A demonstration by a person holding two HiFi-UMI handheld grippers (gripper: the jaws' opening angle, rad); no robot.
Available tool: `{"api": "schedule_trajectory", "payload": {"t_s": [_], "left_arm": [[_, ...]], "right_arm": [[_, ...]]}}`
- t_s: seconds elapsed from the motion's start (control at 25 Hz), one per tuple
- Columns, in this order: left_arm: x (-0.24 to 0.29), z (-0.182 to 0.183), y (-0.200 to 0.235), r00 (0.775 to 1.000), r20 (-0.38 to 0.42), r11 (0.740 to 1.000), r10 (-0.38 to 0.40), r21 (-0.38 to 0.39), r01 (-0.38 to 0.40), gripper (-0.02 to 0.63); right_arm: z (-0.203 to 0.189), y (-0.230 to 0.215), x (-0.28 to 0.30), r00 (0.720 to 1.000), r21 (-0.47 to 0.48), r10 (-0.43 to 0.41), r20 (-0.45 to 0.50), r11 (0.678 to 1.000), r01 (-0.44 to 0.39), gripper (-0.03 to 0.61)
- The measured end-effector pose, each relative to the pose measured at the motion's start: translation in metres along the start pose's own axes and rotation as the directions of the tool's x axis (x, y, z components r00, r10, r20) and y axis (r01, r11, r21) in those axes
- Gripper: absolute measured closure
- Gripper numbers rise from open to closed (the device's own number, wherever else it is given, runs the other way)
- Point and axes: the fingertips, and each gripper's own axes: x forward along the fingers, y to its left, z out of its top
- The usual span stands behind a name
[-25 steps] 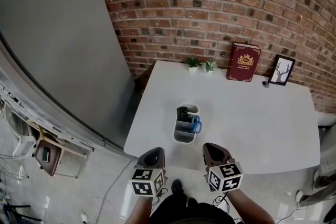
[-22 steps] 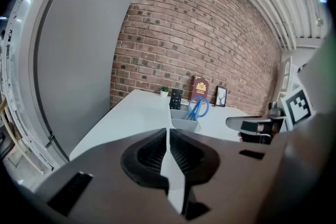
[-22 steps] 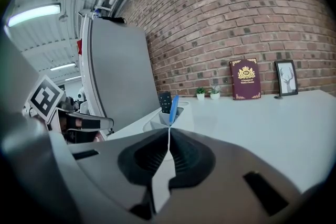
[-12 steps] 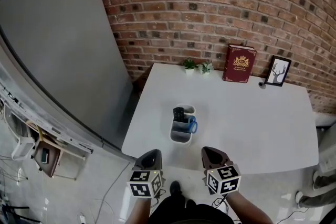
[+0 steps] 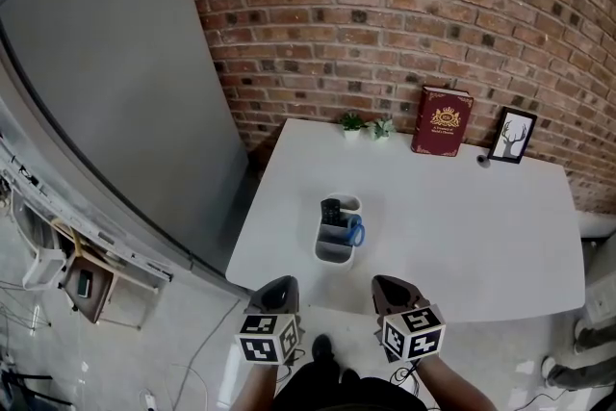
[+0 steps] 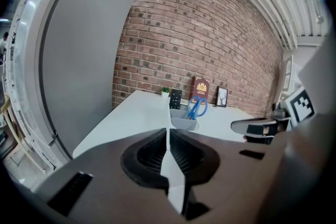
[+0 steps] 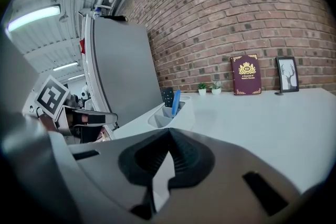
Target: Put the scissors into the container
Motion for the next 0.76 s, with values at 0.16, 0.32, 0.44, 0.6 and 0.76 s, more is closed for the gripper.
{"api": "schedule_trajectory", "payload": {"t_s": [0.16, 0.32, 0.44, 0.6, 0.76], "left_arm": [[-0.0006, -0.0006, -0.0008, 1.0, 0.001, 1.0, -0.001, 0.001, 0.001, 0.592], [-0.0008, -0.0008, -0.0018, 1.0, 0.001, 1.0, -0.002, 0.001, 0.002, 0.591], [-0.0008, -0.0018, -0.0008, 1.0, 0.0, 1.0, -0.001, 0.001, 0.001, 0.592], [-0.0005, -0.003, 0.0002, 1.0, -0.002, 1.0, -0.002, 0.0, 0.002, 0.591], [0.0005, -0.0008, 0.0001, 1.0, -0.003, 1.0, -0.005, -0.001, 0.005, 0.591]], "right_arm": [[-0.0019, 0.0004, -0.0006, 1.0, -0.005, -0.001, -0.005, 1.0, 0.001, 0.578], [-0.0058, -0.0014, -0.0012, 1.0, 0.002, -0.007, -0.012, 1.0, 0.007, 0.578], [-0.0084, -0.0002, -0.0005, 1.0, -0.001, -0.003, -0.019, 1.0, 0.003, 0.578], [-0.0083, 0.0013, 0.0003, 1.0, 0.001, 0.0, -0.019, 1.0, 0.0, 0.578], [-0.0048, 0.0015, 0.0011, 1.0, 0.015, 0.004, -0.016, 1.0, -0.003, 0.578]]}}
